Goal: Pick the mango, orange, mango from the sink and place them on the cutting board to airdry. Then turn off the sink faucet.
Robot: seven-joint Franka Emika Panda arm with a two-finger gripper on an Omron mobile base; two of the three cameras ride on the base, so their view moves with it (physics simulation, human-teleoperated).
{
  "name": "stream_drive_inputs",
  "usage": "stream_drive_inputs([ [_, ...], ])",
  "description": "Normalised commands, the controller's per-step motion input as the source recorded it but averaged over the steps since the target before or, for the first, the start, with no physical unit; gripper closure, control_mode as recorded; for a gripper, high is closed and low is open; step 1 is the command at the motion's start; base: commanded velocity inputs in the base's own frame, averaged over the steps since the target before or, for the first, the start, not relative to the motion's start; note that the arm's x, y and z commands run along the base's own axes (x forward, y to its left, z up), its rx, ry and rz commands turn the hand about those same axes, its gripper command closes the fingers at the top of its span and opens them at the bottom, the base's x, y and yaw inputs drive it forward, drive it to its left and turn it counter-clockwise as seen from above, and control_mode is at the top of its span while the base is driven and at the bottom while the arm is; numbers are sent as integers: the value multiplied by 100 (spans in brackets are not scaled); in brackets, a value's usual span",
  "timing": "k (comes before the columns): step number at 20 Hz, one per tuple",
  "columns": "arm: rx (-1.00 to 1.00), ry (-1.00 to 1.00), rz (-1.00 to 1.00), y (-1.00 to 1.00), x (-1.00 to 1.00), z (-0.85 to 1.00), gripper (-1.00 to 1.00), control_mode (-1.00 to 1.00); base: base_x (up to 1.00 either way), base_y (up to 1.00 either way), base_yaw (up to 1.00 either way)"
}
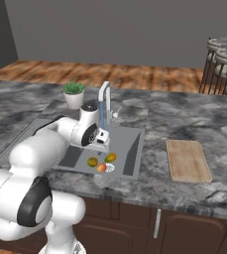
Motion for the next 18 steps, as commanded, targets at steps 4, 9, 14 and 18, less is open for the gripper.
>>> stream_drive_inputs([
  [4, 0, 3, 0, 0, 21, -13, -100, -100, 0, 0, 0],
  [9, 0, 4, 0, 0, 15, -30, -100, -100, 0, 0, 0],
  [14, 0, 2, 0, 0, 16, -30, -100, -100, 0, 0, 0],
  [18, 0, 0, 0, 0, 15, -16, -100, -100, 0, 0, 0],
])
